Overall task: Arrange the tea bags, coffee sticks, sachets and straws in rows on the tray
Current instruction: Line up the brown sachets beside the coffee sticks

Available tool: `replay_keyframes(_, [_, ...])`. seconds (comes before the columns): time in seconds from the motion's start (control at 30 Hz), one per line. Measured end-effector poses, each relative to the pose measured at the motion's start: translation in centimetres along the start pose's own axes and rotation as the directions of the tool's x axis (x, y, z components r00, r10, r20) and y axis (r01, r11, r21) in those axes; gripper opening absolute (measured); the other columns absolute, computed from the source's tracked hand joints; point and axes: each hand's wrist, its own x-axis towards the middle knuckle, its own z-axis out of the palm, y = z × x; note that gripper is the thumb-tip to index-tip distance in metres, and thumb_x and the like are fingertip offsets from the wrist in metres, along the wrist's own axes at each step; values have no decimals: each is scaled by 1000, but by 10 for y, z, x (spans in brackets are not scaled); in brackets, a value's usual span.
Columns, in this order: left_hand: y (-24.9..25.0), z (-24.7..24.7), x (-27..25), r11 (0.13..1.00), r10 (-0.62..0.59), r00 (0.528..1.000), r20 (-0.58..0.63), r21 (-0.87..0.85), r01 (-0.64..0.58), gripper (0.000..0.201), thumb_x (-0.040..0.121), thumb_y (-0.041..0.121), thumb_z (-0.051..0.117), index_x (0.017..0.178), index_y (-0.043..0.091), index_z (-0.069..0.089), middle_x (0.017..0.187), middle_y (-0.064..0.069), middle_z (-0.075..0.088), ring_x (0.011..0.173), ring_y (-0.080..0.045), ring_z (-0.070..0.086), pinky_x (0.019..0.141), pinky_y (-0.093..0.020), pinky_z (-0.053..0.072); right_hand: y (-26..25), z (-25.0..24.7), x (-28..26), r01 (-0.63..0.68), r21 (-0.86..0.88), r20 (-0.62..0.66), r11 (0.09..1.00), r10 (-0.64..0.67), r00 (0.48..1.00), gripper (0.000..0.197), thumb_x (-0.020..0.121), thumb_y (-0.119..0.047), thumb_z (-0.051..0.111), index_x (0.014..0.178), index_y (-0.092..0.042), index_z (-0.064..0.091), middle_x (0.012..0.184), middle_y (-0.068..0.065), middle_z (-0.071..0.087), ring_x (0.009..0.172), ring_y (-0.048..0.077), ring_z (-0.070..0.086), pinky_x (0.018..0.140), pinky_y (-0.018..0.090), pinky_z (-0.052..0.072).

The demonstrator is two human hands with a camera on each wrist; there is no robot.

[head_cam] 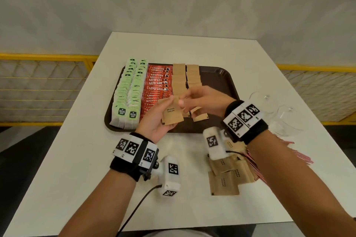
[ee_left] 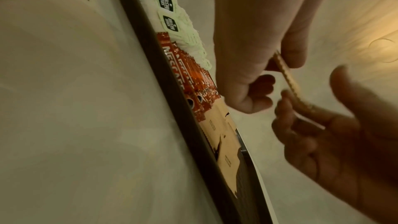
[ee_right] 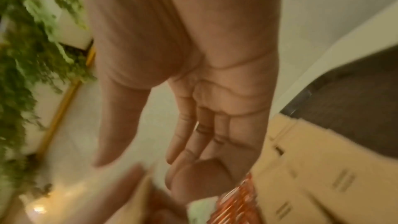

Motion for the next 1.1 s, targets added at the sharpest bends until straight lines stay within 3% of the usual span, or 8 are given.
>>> replay_keyframes(0.1, [0,7,0,999,5,1000,5,50,-5,32,93,27,52,124,19,52,103,-3,62,82,-13,58,65,-25,44,1,9,0,21,90,29,996,-24,999,14,82,-1,66,84,-9,55,74,2,61,63,12,61,59,22,54])
replay_keyframes(0.37, [2,-5,-11,899,268,953,-140,392,-196,18,87,20,63,105,23,59,99,5,56,85,-8,52,70,-22,43,24,-9,25,-247,-22,-262,969,233,936,16,79,-1,70,79,-6,55,78,10,64,76,20,68,72,31,59])
replay_keyframes(0.47, [-5,0,-19,678,271,961,52,699,-229,22,88,18,61,110,22,59,105,4,57,98,-10,54,77,-19,44,27,-3,40,-304,-130,-282,944,259,924,13,78,1,71,74,-2,59,75,14,65,85,30,69,83,43,56])
replay_keyframes(0.57, [-17,5,-18,298,142,960,242,914,-275,37,90,15,58,127,12,54,116,2,53,114,-15,51,93,-20,38,24,-1,52,-344,-316,-336,884,235,912,14,76,-9,75,82,-1,66,88,15,70,84,25,69,86,38,55])
replay_keyframes(0.63, [-27,5,-14,48,40,961,275,960,-277,42,92,17,56,133,11,50,128,-3,49,123,-20,45,103,-26,35,24,-1,56,-370,-418,-379,830,211,901,30,74,-16,78,97,1,66,99,15,70,93,26,67,88,39,54])
replay_keyframes(0.73, [-38,4,-8,-127,-29,973,228,965,-230,43,93,14,51,136,11,47,137,-13,43,129,-30,37,109,-35,29,26,0,59,-384,-459,-387,801,208,898,39,70,-16,81,101,1,64,101,17,69,96,29,67,87,42,54])
replay_keyframes(0.97, [-39,10,-5,-213,-24,971,238,948,-237,43,94,15,50,137,11,46,138,-14,41,130,-31,33,110,-35,25,29,-5,53,-353,-473,-416,808,148,897,25,69,-13,79,87,-3,64,95,17,70,91,29,68,82,43,56])
replay_keyframes(1.1, [-40,16,-14,-171,2,958,288,944,-284,43,94,19,52,136,14,47,135,-12,42,128,-29,35,108,-32,27,12,-21,22,-242,-191,-390,951,152,908,18,81,-12,72,90,-6,58,83,10,69,74,18,69,68,32,60])
